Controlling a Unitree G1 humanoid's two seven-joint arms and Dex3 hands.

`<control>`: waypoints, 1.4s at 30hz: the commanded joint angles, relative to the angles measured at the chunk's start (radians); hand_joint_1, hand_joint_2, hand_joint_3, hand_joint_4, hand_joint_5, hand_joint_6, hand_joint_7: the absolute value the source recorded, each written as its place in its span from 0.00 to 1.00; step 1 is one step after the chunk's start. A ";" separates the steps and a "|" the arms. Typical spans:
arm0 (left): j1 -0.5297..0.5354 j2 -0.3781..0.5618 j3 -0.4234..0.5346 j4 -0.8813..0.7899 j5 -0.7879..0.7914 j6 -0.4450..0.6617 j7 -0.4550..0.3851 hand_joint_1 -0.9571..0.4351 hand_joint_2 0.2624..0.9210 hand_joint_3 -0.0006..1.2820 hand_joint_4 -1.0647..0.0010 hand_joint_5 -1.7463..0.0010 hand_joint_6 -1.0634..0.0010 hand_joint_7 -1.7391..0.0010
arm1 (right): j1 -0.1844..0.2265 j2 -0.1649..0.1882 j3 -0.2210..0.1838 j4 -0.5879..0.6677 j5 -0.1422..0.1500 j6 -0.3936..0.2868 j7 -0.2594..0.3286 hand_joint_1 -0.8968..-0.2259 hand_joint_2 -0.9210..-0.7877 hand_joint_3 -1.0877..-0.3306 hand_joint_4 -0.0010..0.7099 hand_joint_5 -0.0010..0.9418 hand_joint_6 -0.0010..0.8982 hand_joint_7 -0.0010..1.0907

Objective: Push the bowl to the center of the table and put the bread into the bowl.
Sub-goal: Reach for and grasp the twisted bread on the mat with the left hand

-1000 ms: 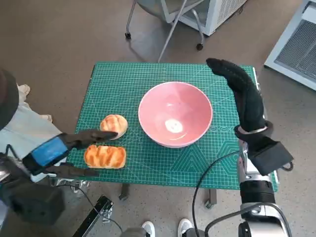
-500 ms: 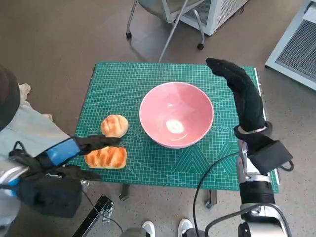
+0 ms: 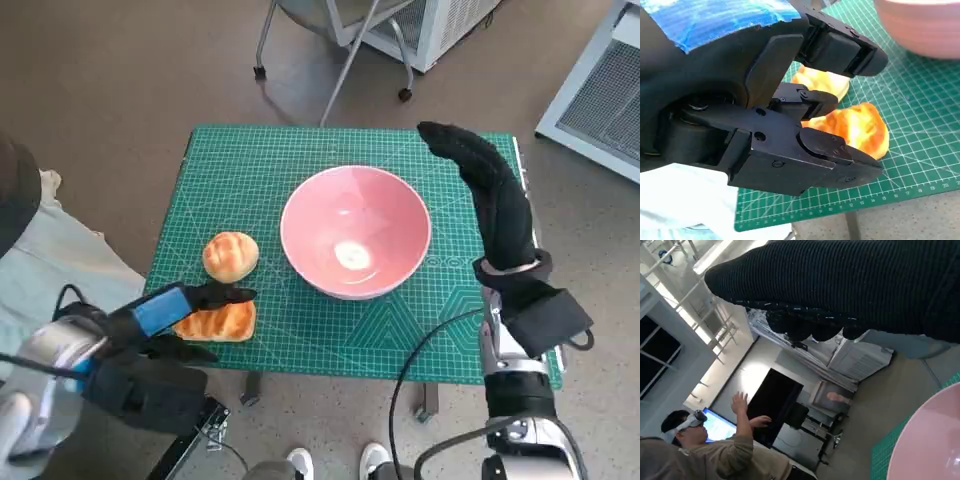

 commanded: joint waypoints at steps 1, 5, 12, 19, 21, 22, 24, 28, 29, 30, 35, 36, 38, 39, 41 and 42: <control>-0.010 -0.006 -0.047 0.052 0.072 -0.029 0.040 0.70 0.89 0.02 0.48 0.97 0.41 0.96 | 0.032 0.008 0.001 -0.004 -0.006 0.015 -0.009 0.49 0.00 0.27 0.46 0.07 0.00 0.81; -0.021 0.006 -0.072 0.083 0.118 -0.074 0.082 0.55 0.98 0.14 0.32 0.94 0.48 0.49 | 0.039 0.010 0.001 -0.014 -0.005 0.016 -0.011 0.49 0.00 0.27 0.46 0.08 0.00 0.81; -0.044 0.019 -0.074 0.103 0.153 -0.116 0.108 0.68 1.00 0.12 0.43 0.34 0.51 0.28 | 0.046 0.013 0.000 -0.022 -0.002 0.017 -0.013 0.49 0.00 0.27 0.46 0.08 0.00 0.81; -0.059 0.023 -0.064 0.134 0.165 -0.136 0.136 0.69 1.00 0.08 0.36 0.39 0.47 0.23 | 0.052 0.023 -0.001 -0.020 -0.004 0.009 -0.018 0.48 0.00 0.27 0.45 0.08 0.00 0.81; -0.061 0.025 -0.063 0.147 0.168 -0.140 0.148 0.69 1.00 0.08 0.35 0.42 0.46 0.21 | 0.053 0.025 -0.001 -0.019 -0.004 0.007 -0.018 0.48 0.00 0.26 0.45 0.08 0.00 0.81; -0.063 0.024 -0.062 0.152 0.169 -0.138 0.150 0.69 1.00 0.08 0.34 0.43 0.46 0.21 | 0.054 0.026 0.000 -0.019 -0.004 0.007 -0.018 0.48 0.00 0.26 0.45 0.08 0.00 0.81; -0.064 0.024 -0.060 0.159 0.168 -0.135 0.151 0.69 1.00 0.07 0.34 0.43 0.46 0.20 | 0.056 0.028 0.001 -0.019 -0.003 0.007 -0.018 0.49 0.00 0.26 0.45 0.09 0.00 0.81; -0.062 0.025 -0.045 0.157 0.146 -0.127 0.146 0.69 1.00 0.07 0.34 0.41 0.45 0.23 | 0.058 0.031 0.001 -0.020 0.000 0.004 -0.015 0.49 0.00 0.26 0.45 0.09 0.00 0.81; -0.062 0.025 -0.041 0.155 0.140 -0.125 0.143 0.69 1.00 0.07 0.35 0.40 0.44 0.24 | 0.058 0.031 0.001 -0.020 0.001 0.003 -0.015 0.49 0.00 0.26 0.44 0.09 0.00 0.81; -0.061 0.025 -0.032 0.146 0.128 -0.119 0.131 0.69 1.00 0.06 0.35 0.38 0.44 0.26 | 0.058 0.032 0.000 -0.018 0.002 0.002 -0.014 0.49 0.00 0.26 0.44 0.09 0.00 0.81; -0.062 0.024 0.015 0.090 0.063 -0.094 0.075 0.69 1.00 0.06 0.37 0.32 0.41 0.33 | 0.056 0.031 -0.002 -0.012 -0.001 0.000 -0.017 0.49 0.00 0.26 0.44 0.09 0.00 0.81; -0.065 0.023 0.027 0.076 0.047 -0.088 0.064 0.69 1.00 0.06 0.38 0.31 0.41 0.34 | 0.057 0.031 -0.002 -0.012 -0.001 -0.002 -0.017 0.49 0.00 0.26 0.44 0.09 0.00 0.81; -0.072 0.020 0.046 0.056 0.020 -0.078 0.049 0.69 1.00 0.05 0.37 0.30 0.39 0.36 | 0.057 0.032 -0.002 -0.011 -0.002 -0.004 -0.018 0.49 0.00 0.26 0.44 0.09 0.00 0.81; -0.075 0.018 0.054 0.049 0.009 -0.075 0.044 0.69 1.00 0.05 0.37 0.29 0.37 0.38 | 0.057 0.032 -0.002 -0.011 -0.003 -0.005 -0.018 0.50 0.00 0.26 0.44 0.09 0.00 0.81; -0.081 0.012 0.074 0.029 -0.016 -0.062 0.034 0.69 1.00 0.04 0.37 0.29 0.36 0.40 | 0.057 0.033 -0.002 -0.010 -0.004 -0.006 -0.019 0.50 0.00 0.26 0.43 0.09 0.00 0.81; -0.085 0.009 0.085 0.017 -0.028 -0.054 0.030 0.69 1.00 0.04 0.37 0.29 0.35 0.40 | 0.058 0.033 -0.002 -0.010 -0.005 -0.008 -0.020 0.50 0.00 0.26 0.43 0.09 0.00 0.81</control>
